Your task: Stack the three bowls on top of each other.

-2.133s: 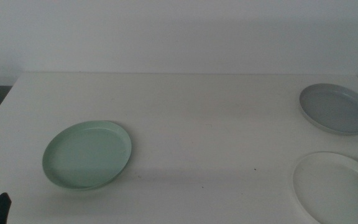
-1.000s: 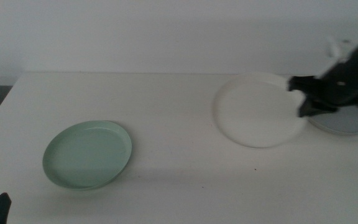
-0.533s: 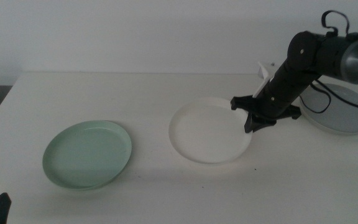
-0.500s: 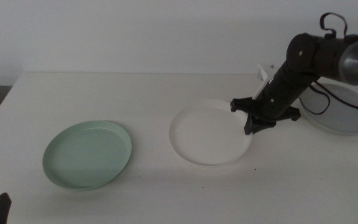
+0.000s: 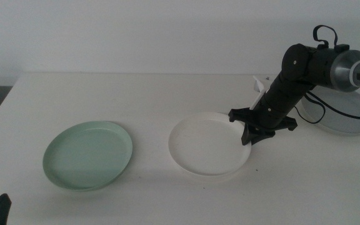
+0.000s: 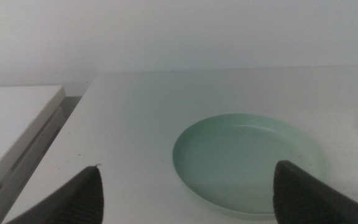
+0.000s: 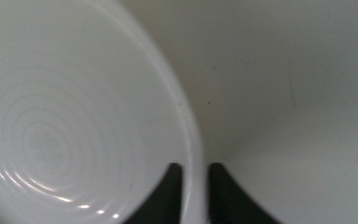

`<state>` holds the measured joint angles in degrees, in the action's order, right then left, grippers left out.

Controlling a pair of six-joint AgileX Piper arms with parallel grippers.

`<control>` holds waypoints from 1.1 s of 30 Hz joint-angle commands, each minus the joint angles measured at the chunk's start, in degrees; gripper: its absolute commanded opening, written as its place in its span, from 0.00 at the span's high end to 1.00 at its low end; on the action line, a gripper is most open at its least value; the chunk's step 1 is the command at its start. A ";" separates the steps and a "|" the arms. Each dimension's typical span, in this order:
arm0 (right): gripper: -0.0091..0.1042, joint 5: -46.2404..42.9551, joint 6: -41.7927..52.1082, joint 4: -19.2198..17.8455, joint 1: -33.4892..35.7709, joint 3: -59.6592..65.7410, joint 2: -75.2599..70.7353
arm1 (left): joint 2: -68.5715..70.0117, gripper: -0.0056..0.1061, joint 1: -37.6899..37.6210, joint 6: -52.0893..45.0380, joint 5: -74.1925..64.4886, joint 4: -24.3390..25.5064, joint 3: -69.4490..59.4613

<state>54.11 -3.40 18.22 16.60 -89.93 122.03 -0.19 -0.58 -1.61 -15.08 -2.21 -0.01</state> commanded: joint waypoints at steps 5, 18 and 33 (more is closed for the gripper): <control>0.50 0.11 0.72 -0.06 -0.02 -0.37 -0.94 | 0.19 0.11 0.00 0.07 0.77 -0.08 0.01; 0.26 7.87 0.18 -8.89 -19.07 -17.58 -8.51 | 0.19 0.11 0.00 0.02 0.77 -0.08 0.01; 0.35 -2.12 1.12 -6.71 -37.78 -18.81 8.00 | 0.19 0.11 0.00 0.13 0.77 -0.08 0.01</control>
<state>53.46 -3.07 10.46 -20.63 -108.52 128.79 -0.19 -0.58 -1.61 -15.08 -2.21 -0.01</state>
